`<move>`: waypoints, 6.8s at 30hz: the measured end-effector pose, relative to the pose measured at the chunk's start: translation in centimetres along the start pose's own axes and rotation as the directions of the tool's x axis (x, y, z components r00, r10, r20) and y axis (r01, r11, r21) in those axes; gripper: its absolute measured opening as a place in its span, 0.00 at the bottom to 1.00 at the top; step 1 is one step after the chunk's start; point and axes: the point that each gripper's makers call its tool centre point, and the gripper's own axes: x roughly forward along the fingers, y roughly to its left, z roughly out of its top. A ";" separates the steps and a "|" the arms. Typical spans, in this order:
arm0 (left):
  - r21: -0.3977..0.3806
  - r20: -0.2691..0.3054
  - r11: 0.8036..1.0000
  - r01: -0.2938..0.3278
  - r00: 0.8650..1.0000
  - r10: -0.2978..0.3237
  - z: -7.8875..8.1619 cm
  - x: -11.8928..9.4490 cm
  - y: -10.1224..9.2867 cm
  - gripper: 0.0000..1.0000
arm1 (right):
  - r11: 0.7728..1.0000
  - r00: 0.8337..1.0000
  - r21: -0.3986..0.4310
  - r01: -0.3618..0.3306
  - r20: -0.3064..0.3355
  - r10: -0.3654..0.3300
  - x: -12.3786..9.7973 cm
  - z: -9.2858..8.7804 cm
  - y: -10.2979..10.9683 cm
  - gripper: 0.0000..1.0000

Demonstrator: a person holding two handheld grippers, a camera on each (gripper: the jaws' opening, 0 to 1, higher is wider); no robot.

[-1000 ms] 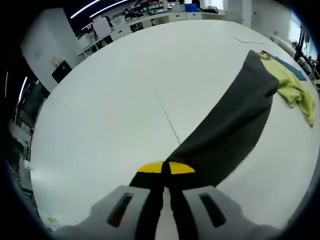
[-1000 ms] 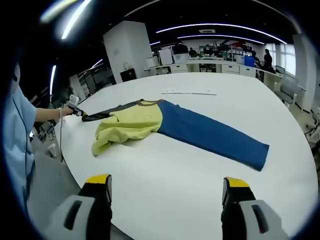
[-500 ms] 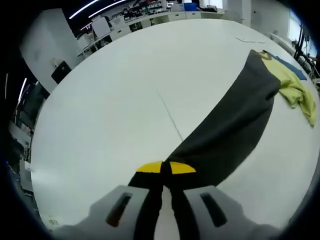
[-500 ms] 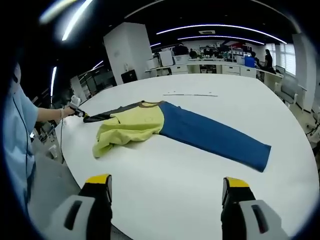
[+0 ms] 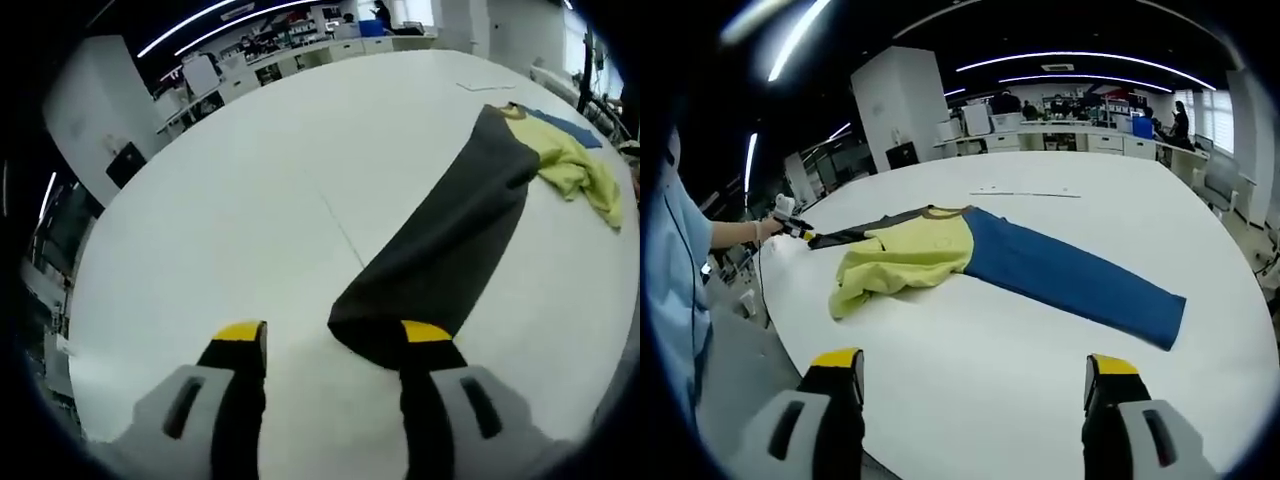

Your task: Fold the garment on the visible template until the final outline fits inside the template.

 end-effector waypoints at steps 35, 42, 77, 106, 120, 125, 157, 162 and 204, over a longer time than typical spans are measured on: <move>0.147 0.241 0.947 0.286 0.918 -0.314 5.5 -6.9 -14.1 0.76 | 0.996 0.997 -0.077 -0.053 0.058 0.058 0.0 2.2 2.3 0.93; 0.144 0.289 0.935 0.324 0.890 -0.353 5.8 -8.7 -17.6 0.77 | 0.988 0.994 -0.123 -0.090 0.044 0.096 1.0 2.8 3.3 0.92; 0.131 0.357 0.910 0.394 0.838 -0.414 6.0 -12.6 -27.9 0.75 | 0.606 0.914 -0.686 -0.403 -0.276 0.296 10.0 5.5 13.6 0.74; 0.079 0.376 0.870 0.487 0.794 -0.478 4.9 -12.1 -32.8 0.73 | -0.009 0.932 -0.940 -0.340 -0.338 0.131 16.1 2.6 18.2 0.13; 0.061 0.369 0.865 0.498 0.794 -0.483 4.2 -11.9 -32.6 0.73 | 0.032 0.874 -0.893 -0.448 -0.430 0.228 15.1 5.7 19.9 0.00; 0.051 0.371 0.863 0.503 0.793 -0.484 4.1 -11.7 -32.7 0.73 | -0.021 0.828 -0.840 -0.543 -0.539 0.155 14.7 2.2 18.7 0.32; 0.031 0.364 0.853 0.522 0.789 -0.496 3.7 -11.3 -33.4 0.72 | 0.087 0.897 -0.899 -0.430 -0.414 0.153 18.1 8.5 18.7 0.00; 0.030 0.363 0.849 0.528 0.786 -0.501 3.8 -11.2 -33.6 0.72 | 0.125 0.895 -0.890 -0.439 -0.423 0.140 20.1 10.0 18.6 0.00; -0.010 0.356 0.837 0.547 0.784 -0.509 3.6 -10.7 -34.3 0.70 | 0.614 0.897 -0.685 -0.392 -0.433 0.090 26.8 13.6 13.1 0.15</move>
